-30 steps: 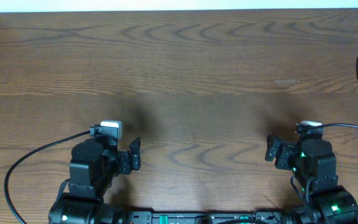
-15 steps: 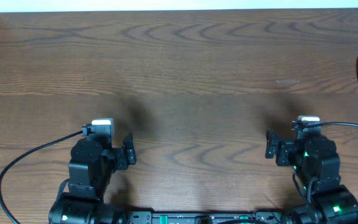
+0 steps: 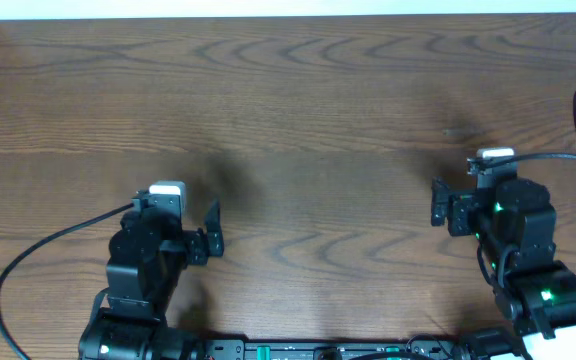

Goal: Untangle cables

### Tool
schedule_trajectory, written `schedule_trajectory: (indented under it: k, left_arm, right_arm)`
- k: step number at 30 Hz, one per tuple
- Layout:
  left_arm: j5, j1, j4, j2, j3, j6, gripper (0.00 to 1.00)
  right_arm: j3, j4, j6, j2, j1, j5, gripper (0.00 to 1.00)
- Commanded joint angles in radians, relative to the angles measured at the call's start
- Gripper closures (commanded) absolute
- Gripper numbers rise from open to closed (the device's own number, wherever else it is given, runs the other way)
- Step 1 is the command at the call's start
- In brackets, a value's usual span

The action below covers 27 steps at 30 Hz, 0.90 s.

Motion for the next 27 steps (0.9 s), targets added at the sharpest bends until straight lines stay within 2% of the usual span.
schedule_trajectory:
  k: [1, 3, 10, 27]
  left_arm:
    - [0.011, 0.003, -0.090, 0.001, -0.010, 0.046, 0.02]
    - [0.001, 0.003, -0.098, 0.001, -0.010, 0.045, 0.02]
    - [0.007, 0.003, 0.026, 0.001, -0.010, 0.045, 0.02]
    - [0.016, 0.003, -0.037, 0.001, -0.010, 0.045, 0.02]
  right_arm:
    - [0.028, -0.006, -0.014, 0.007, -0.005, -0.024, 0.01]
    - [0.028, -0.011, -0.003, -0.002, -0.005, -0.023, 0.01]
    - [0.027, -0.106, 0.070, -0.034, -0.005, 0.035, 0.01]
    - [0.010, -0.121, 0.068, -0.091, -0.005, 0.051, 0.01]
